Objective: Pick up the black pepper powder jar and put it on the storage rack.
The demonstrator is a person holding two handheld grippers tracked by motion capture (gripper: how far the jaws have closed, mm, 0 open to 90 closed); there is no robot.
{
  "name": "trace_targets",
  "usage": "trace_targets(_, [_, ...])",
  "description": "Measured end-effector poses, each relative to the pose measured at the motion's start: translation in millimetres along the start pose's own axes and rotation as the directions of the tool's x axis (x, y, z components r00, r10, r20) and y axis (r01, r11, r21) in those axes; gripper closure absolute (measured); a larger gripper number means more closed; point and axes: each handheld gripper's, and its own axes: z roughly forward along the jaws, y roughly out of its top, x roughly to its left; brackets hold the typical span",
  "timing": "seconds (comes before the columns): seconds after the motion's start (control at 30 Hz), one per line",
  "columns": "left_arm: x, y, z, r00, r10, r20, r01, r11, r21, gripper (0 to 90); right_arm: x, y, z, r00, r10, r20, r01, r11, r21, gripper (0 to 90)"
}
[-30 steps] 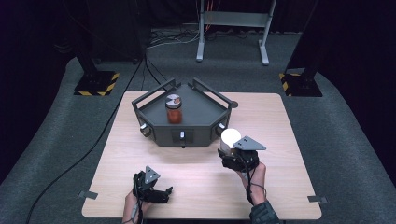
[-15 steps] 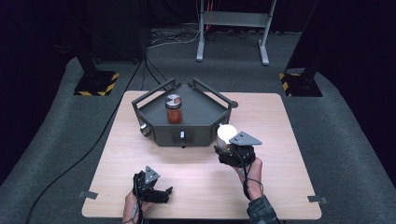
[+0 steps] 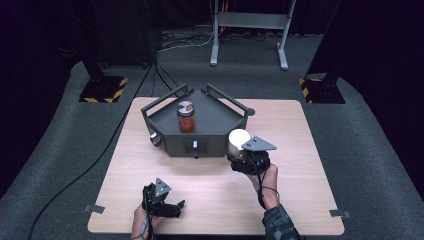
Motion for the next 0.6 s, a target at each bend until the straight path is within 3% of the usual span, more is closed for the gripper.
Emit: trace_targets(0.6, [0.0, 0.0, 0.0, 1.0, -0.001, 0.0, 0.001, 1.0, 0.0, 1.1, -2.8, 13.7, 5.0, 0.9998, -0.004, -0.019, 0.004, 1.0, -0.011, 29.5])
